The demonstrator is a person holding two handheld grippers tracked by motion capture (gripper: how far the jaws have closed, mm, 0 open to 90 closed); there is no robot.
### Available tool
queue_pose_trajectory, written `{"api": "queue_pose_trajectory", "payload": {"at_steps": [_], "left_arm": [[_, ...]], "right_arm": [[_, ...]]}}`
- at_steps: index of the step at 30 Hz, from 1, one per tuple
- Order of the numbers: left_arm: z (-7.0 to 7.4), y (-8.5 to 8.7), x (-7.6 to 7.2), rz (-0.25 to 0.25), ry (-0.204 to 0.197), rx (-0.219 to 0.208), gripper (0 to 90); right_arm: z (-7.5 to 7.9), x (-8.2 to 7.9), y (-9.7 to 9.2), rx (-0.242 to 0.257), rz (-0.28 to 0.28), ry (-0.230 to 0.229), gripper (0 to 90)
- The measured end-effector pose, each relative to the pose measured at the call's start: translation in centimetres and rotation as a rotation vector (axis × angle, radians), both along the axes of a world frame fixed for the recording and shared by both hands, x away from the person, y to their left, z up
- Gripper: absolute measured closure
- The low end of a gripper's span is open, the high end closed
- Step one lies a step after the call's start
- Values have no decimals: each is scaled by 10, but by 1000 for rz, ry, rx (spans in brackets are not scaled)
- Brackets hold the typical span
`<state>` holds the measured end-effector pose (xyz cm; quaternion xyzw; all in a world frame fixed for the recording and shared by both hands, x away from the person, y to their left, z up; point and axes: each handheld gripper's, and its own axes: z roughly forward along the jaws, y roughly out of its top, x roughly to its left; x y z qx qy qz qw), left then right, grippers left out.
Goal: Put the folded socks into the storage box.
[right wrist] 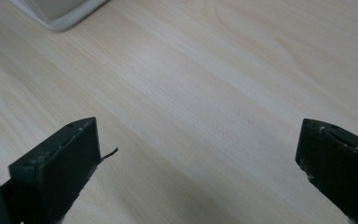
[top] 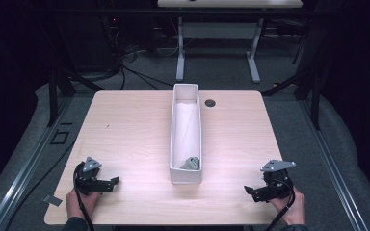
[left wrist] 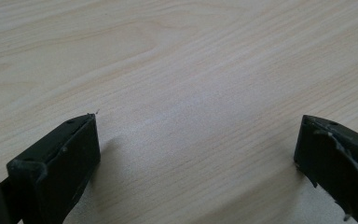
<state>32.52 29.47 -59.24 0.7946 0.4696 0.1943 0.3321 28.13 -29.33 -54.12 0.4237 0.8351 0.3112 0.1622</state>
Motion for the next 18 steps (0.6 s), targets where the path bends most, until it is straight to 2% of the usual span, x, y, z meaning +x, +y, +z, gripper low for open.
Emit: {"api": "queue_pose_trajectory", "payload": {"at_steps": [1,2,3,4,5,7,8,9,12,18], "left_arm": [[0,0,0,0,0,0,1],[0,0,0,0,0,0,0],[0,0,0,0,0,0,1],[0,0,0,0,0,0,1],[0,0,0,0,0,0,1],[0,0,0,0,0,0,0],[0,0,0,0,0,0,0],[0,0,0,0,0,0,1],[0,0,0,0,0,0,1],[0,0,0,0,0,0,0]], "right_arm": [[-5,-1,-1,-10,-14,7,0],[-11,-1,-3,21,-2,23,0],[-16,-2,-4,11,-20,14,0],[-21,-2,-6,30,-17,25,0],[-24,-3,-6,-12,-57,22,0],[-31,-3,-8,17,-56,24,0],[-33,-4,-8,1,-78,18,0],[-36,-4,-9,21,-74,17,0],[-41,-4,-10,14,-91,16,0],[-47,-3,-13,33,-115,-35,0]]}}
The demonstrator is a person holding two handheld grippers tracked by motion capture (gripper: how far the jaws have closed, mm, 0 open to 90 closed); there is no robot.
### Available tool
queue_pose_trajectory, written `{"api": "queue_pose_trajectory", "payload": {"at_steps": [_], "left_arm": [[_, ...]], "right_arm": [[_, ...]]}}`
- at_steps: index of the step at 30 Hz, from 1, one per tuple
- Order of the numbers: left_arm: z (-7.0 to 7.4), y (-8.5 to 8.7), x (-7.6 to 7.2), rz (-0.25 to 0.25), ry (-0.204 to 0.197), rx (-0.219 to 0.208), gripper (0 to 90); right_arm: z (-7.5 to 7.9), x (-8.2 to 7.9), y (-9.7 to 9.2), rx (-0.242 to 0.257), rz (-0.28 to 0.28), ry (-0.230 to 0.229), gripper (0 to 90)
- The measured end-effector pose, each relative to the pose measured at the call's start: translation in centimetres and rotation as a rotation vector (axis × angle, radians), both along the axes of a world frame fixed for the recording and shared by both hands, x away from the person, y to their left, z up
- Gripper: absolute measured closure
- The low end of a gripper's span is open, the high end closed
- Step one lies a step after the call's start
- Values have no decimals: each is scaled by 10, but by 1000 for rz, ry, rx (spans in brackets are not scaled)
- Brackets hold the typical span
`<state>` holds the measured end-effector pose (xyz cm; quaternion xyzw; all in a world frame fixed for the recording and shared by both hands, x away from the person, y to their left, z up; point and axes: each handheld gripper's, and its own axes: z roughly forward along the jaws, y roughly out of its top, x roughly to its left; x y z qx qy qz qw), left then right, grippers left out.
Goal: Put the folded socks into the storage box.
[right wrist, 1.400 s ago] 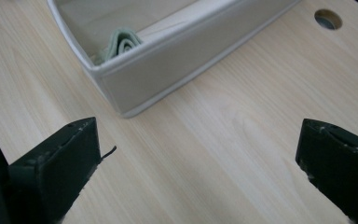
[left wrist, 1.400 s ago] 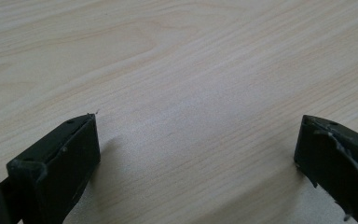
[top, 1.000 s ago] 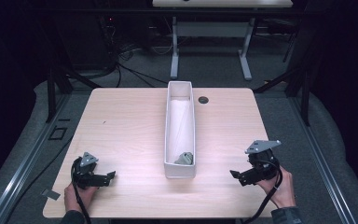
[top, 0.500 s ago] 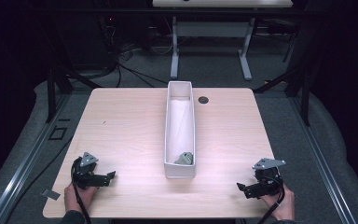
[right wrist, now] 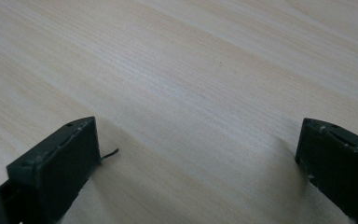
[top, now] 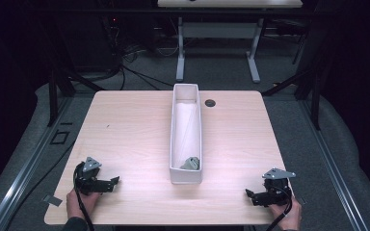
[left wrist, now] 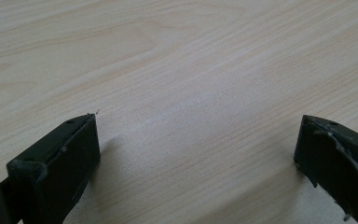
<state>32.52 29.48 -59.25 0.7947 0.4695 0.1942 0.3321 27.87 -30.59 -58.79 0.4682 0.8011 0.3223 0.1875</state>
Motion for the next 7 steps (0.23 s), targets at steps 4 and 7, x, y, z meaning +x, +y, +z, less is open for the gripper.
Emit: {"api": "queue_pose_trajectory", "payload": {"at_steps": [4,7], "left_arm": [[0,0,0,0,0,0,1],[0,0,0,0,0,0,0]], "right_arm": [[-2,0,-3,12,-22,-16,0],[-1,0,-3,9,-24,-14,0]]}}
